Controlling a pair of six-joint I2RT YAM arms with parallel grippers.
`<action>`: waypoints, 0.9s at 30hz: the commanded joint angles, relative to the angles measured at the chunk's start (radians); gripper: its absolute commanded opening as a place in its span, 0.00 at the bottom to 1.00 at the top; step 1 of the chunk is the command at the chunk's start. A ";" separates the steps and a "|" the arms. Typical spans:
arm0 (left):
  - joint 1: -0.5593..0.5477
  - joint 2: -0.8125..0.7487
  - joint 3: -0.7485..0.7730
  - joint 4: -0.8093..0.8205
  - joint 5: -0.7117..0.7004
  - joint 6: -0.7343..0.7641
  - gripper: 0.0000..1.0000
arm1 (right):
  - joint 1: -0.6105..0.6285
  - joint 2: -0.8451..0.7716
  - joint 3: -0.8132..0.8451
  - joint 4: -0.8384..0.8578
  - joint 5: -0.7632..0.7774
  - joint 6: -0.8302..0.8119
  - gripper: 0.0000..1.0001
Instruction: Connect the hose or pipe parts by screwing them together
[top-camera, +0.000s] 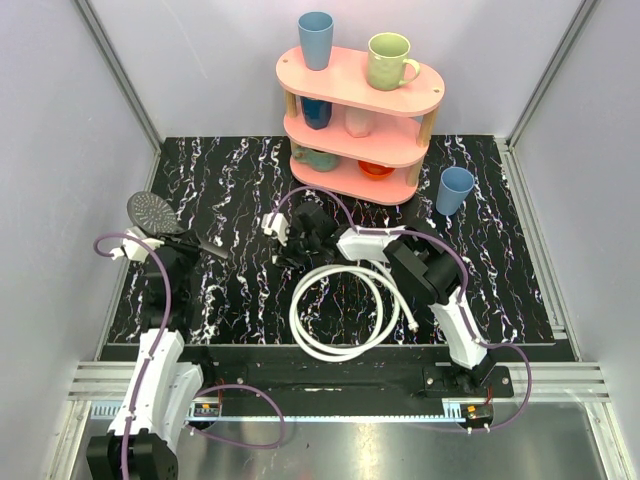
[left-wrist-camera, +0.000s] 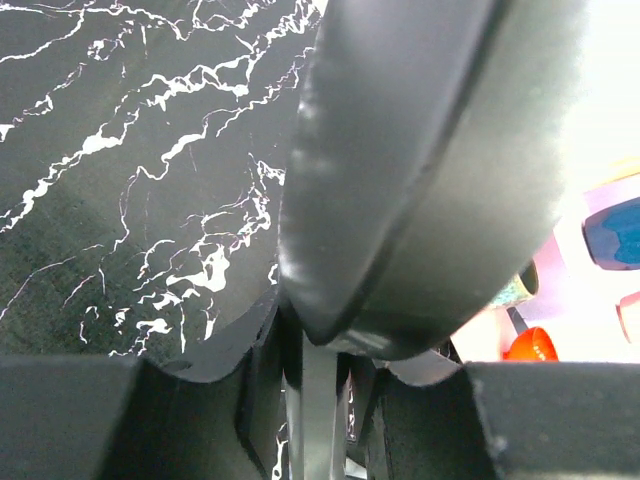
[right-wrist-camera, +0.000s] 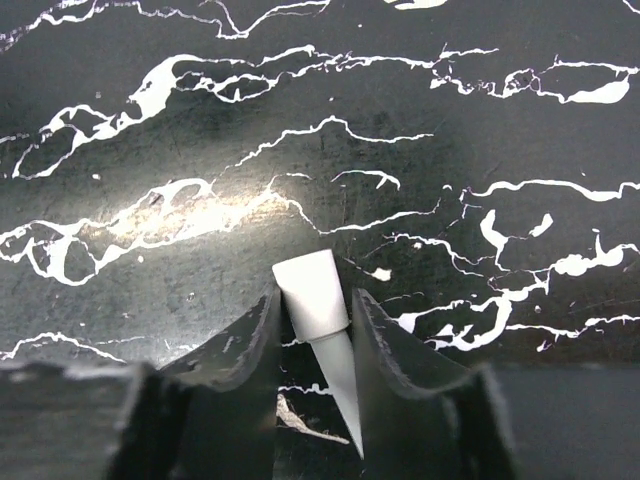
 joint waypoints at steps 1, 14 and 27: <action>0.011 -0.025 0.008 0.103 0.058 -0.020 0.00 | 0.026 -0.036 -0.069 0.053 0.000 0.028 0.30; 0.028 0.030 0.014 0.272 0.161 -0.017 0.00 | 0.037 -0.140 -0.121 0.314 0.072 0.073 0.00; 0.037 0.073 0.186 0.110 0.017 -0.247 0.00 | 0.143 -0.220 -0.126 0.596 0.671 -0.323 0.00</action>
